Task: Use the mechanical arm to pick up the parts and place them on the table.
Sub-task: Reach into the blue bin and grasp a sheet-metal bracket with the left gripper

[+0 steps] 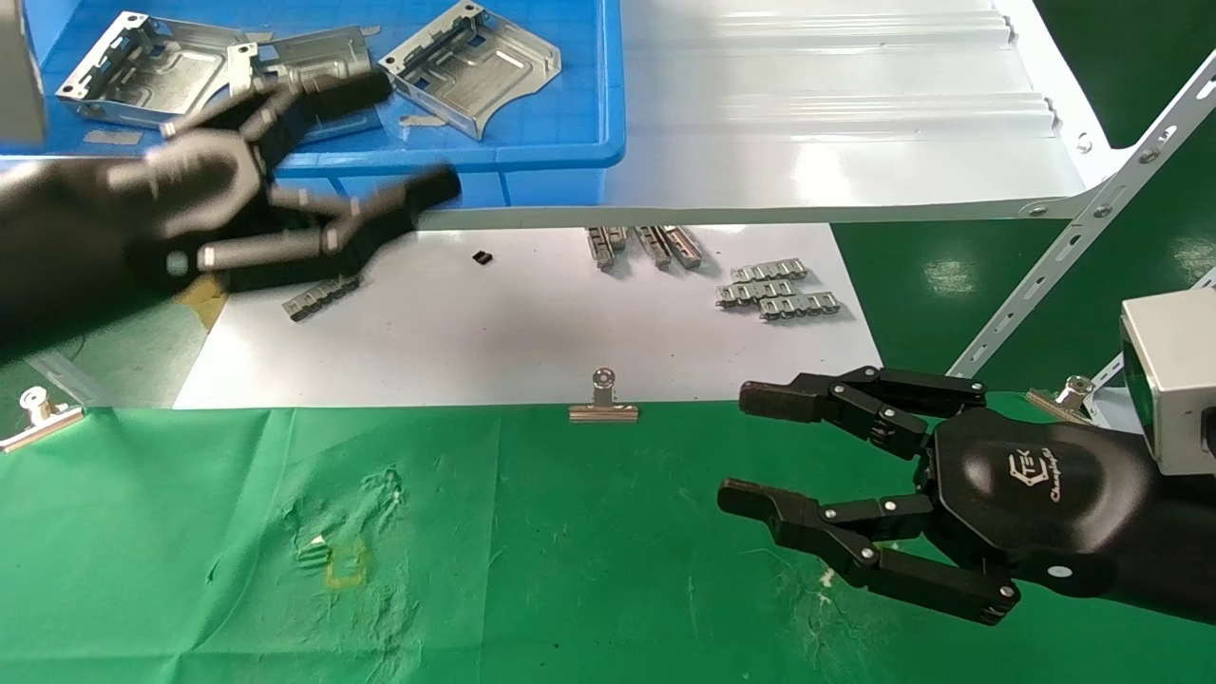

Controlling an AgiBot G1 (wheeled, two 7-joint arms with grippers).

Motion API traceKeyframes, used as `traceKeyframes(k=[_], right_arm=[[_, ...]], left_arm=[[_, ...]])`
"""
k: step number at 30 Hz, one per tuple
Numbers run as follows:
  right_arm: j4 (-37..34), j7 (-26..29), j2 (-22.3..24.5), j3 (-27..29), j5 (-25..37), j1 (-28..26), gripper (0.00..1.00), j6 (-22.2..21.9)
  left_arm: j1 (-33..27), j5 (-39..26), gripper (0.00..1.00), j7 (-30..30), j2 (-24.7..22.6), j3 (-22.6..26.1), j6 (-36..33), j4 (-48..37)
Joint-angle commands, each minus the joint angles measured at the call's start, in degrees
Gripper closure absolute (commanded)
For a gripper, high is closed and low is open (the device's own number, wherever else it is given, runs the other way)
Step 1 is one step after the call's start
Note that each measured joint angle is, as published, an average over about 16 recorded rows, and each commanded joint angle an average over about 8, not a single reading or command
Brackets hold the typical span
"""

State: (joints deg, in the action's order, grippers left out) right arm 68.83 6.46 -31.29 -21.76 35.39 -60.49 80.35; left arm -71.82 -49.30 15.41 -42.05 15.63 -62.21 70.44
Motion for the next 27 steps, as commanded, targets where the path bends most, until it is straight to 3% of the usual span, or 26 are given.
traceKeyframes(k=[1, 13, 27], right_arm=[[0.0, 0.0, 0.0, 0.0, 0.0, 0.0, 1.00, 0.0], [0.0, 0.0, 0.0, 0.0, 0.0, 0.0, 1.00, 0.0], [0.0, 0.0, 0.0, 0.0, 0.0, 0.0, 1.00, 0.0]], left_arm=[[-1.9, -1.3, 0.00, 0.7, -0.8, 0.3, 2.6, -1.0], [-13.9, -19.5, 0.00, 14.9, -0.5, 8.8, 15.6, -7.0], [-28.5, -40.5, 0.00, 43.2, -1.6, 20.2, 13.6, -12.4]])
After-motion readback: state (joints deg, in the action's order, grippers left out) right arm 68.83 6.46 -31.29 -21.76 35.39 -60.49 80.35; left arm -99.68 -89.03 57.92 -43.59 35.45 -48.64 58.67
